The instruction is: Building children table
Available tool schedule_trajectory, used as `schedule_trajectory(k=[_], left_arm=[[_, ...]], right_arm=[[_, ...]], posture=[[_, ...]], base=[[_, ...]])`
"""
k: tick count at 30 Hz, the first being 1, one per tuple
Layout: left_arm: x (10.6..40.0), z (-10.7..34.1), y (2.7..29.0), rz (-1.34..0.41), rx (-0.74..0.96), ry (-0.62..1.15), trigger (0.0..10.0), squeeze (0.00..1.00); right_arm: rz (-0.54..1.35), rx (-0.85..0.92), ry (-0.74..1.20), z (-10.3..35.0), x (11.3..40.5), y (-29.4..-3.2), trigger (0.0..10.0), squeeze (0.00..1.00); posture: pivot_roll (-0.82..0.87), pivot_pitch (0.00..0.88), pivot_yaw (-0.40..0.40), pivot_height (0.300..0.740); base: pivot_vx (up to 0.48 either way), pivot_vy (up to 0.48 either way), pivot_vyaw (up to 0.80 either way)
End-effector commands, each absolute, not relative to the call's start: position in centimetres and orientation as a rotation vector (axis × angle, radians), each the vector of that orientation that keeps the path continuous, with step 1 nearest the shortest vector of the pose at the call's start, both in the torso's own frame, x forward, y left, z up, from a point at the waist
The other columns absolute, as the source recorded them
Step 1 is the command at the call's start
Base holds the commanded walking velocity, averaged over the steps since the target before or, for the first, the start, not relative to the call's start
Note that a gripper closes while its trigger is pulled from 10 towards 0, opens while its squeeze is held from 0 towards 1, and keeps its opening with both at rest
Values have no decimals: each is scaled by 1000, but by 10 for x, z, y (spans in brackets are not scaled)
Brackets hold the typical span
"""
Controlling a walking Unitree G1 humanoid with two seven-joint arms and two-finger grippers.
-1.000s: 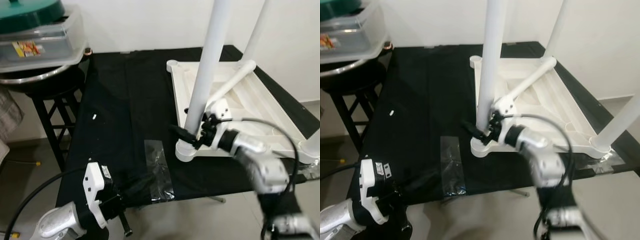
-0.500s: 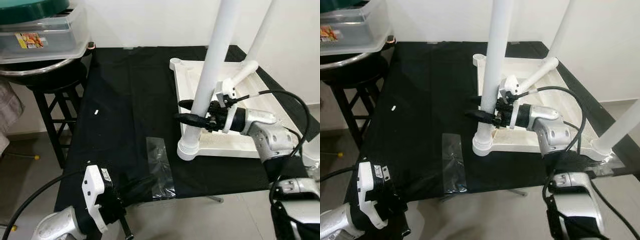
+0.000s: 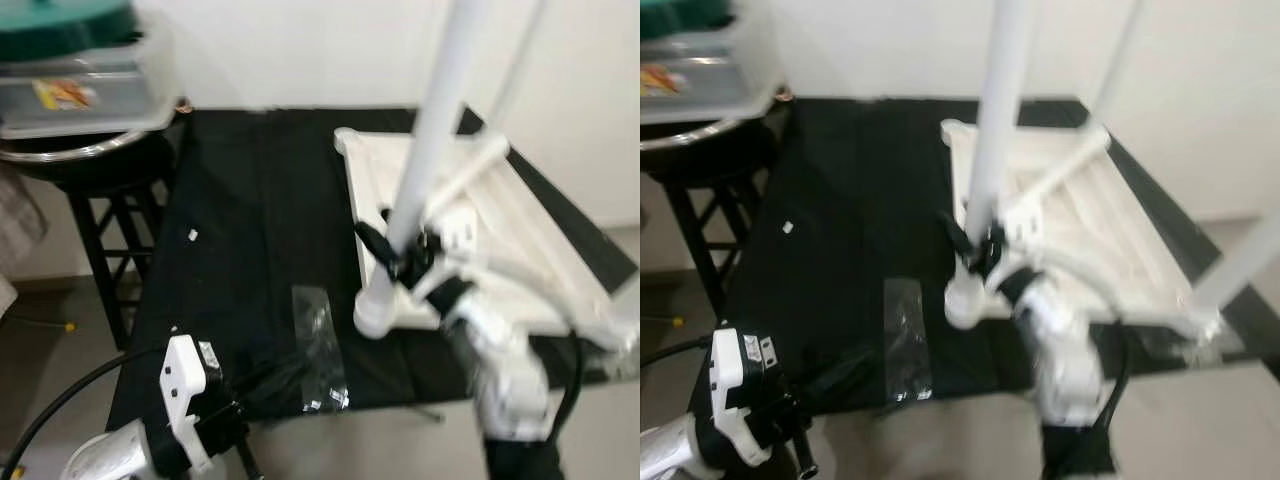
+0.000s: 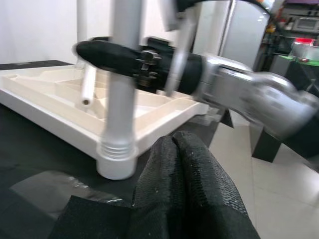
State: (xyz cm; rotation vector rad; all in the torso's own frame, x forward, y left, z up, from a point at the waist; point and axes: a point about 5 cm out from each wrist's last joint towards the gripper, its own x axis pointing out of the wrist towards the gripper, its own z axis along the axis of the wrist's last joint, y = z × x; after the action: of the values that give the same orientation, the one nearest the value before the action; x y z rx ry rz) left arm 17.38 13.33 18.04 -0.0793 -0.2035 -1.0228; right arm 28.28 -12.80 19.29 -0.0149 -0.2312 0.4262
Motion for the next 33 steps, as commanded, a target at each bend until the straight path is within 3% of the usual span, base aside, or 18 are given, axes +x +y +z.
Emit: schedule_trajectory(k=[1, 7, 8, 10, 11, 12, 13, 20, 23, 24, 25, 26, 33], left_arm=[[174, 178, 132, -1039, -90, -183, 10000, 0], [178, 177, 130, -1050, -83, -189, 10000, 0], [179, 177, 130, -1045, -80, -191, 10000, 0], [179, 177, 130, -1043, -78, -192, 10000, 0], [180, 177, 130, -1042, -77, -194, 10000, 0], [180, 177, 130, -1042, -77, -194, 10000, 0], [180, 178, 130, -1043, -77, -197, 10000, 0], [180, 177, 129, -1045, -78, -199, 10000, 0], [180, 177, 128, -1045, -79, -200, 10000, 0], [179, 178, 128, -1044, -78, -200, 10000, 0], [179, 179, 129, -1043, -77, -201, 10000, 0], [178, 180, 129, -1041, -76, -201, 10000, 0], [172, 180, 132, -1023, -77, -189, 10000, 0]], right_arm=[[433, -13, -82, 163, 274, -116, 0, 0], [468, -97, -96, 162, 280, -110, 0, 0], [447, -93, -97, 164, 282, -110, 10000, 0], [475, -70, -102, 166, 282, -108, 10000, 0], [520, -45, -120, 171, 283, -107, 10000, 380], [520, -45, -120, 171, 283, -107, 10000, 380], [586, 0, -134, 179, 282, -106, 10000, 1000], [709, 18, -188, 197, 293, -121, 10000, 1000], [916, -56, -195, 203, 298, -127, 10000, 1000], [966, -94, -176, 204, 302, -131, 10000, 851], [990, -116, -162, 205, 305, -134, 10000, 851], [1025, -136, -149, 207, 310, -138, 10000, 0], [1191, -160, -101, 225, 329, -149, 10000, 0]], posture=[[-41, 155, -44, 740], [-43, 129, -45, 740], [-43, 124, -45, 740], [-43, 124, -45, 740], [-43, 123, -45, 740], [-43, 123, -45, 740], [-47, 121, -44, 740], [-40, 120, -46, 740], [-2, 124, -39, 740], [10, 127, -39, 740], [10, 127, -39, 740], [19, 132, -41, 740], [43, 157, -50, 740]], base=[[0, 0, 0], [0, 0, 0], [0, 0, 0], [0, 0, 0], [0, 0, 0], [0, 0, 0], [0, 0, 0], [0, 0, 0], [0, 0, 0], [0, 0, 0], [0, 0, 0], [0, 0, 0], [0, 0, 0]])
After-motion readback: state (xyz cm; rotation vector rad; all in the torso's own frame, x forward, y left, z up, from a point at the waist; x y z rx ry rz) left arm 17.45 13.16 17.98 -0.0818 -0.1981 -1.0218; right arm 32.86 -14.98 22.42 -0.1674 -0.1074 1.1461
